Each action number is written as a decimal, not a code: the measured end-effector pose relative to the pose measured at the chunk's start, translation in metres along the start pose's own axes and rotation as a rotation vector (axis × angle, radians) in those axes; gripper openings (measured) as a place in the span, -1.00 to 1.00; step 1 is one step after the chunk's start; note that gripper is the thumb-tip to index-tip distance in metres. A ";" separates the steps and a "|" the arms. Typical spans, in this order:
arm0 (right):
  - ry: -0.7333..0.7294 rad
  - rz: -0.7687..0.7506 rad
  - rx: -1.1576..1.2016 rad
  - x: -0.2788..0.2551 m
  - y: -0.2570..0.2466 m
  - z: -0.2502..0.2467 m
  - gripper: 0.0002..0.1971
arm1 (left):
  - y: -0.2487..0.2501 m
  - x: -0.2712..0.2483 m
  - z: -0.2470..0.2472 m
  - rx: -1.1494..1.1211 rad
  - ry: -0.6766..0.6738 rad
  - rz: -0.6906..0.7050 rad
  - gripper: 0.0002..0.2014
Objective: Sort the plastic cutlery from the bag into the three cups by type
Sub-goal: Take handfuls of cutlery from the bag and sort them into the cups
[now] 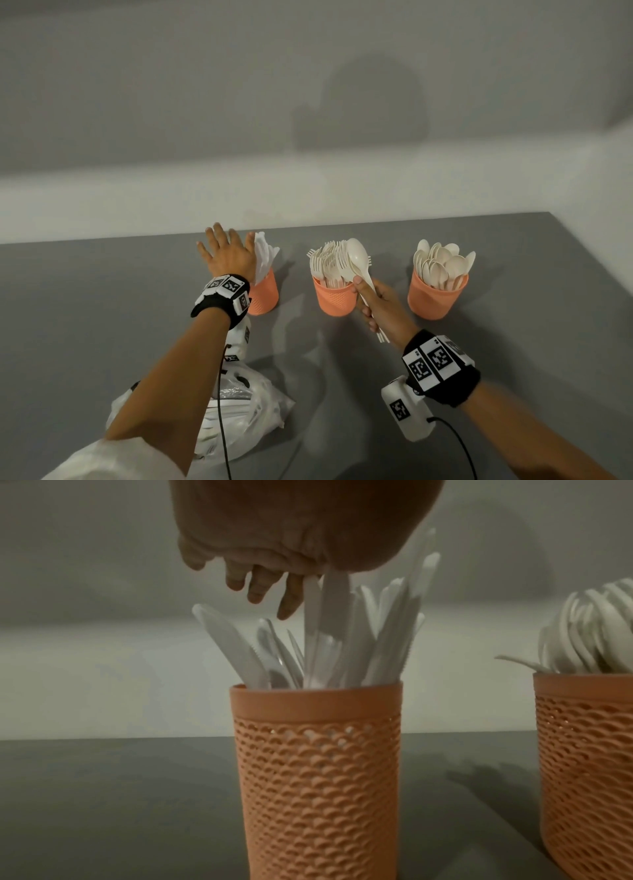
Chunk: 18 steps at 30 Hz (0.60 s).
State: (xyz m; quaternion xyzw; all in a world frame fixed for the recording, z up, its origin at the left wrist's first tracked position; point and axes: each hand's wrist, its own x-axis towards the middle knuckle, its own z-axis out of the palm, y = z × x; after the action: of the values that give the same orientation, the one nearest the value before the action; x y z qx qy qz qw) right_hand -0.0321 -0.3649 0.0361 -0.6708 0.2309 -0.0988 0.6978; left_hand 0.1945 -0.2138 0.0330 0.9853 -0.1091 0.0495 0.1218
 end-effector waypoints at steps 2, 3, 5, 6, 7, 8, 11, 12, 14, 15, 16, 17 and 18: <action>0.002 -0.004 0.004 0.000 0.000 0.000 -0.74 | -0.001 -0.001 -0.003 -0.032 -0.002 -0.016 -0.35; 0.000 -0.005 0.003 0.000 0.001 0.000 -0.74 | 0.000 -0.001 -0.006 -0.064 0.005 -0.026 -0.34; -0.004 -0.012 -0.010 0.001 0.002 0.000 -0.75 | 0.006 -0.003 -0.013 -0.167 0.067 -0.021 -0.34; -0.006 -0.014 -0.011 0.001 0.002 -0.001 -0.75 | 0.011 -0.005 -0.018 -0.221 0.127 0.001 -0.35; -0.005 -0.008 0.003 0.002 0.002 -0.001 -0.75 | 0.019 -0.007 -0.025 -0.280 0.198 0.033 -0.36; -0.007 0.007 0.038 0.003 0.002 -0.001 -0.73 | 0.028 -0.009 -0.034 -0.359 0.269 0.071 -0.38; -0.055 0.088 0.252 0.005 -0.002 -0.005 -0.68 | 0.063 -0.022 -0.066 -0.694 0.325 0.187 -0.53; -0.086 0.113 0.338 0.006 -0.004 -0.007 -0.68 | 0.075 -0.028 -0.074 -0.782 0.257 0.222 -0.60; -0.143 0.138 0.474 0.004 -0.008 -0.012 -0.67 | 0.095 -0.044 -0.084 -0.902 0.024 0.271 -0.71; -0.160 0.140 0.523 0.003 -0.010 -0.015 -0.66 | 0.104 -0.054 -0.085 -0.932 -0.120 0.279 -0.74; -0.167 0.137 0.562 0.002 -0.012 -0.017 -0.65 | 0.111 -0.066 -0.083 -0.934 -0.260 0.281 -0.74; -0.162 0.134 0.583 0.001 -0.013 -0.018 -0.64 | 0.117 -0.079 -0.079 -0.912 -0.382 0.287 -0.71; -0.150 0.130 0.586 -0.001 -0.015 -0.019 -0.63 | 0.123 -0.091 -0.073 -0.876 -0.478 0.304 -0.67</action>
State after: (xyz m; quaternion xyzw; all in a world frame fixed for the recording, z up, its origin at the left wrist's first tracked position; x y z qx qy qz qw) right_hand -0.0388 -0.3832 0.0511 -0.4305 0.1830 -0.0668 0.8813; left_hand 0.0728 -0.2929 0.1208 0.7988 -0.2863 -0.2099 0.4856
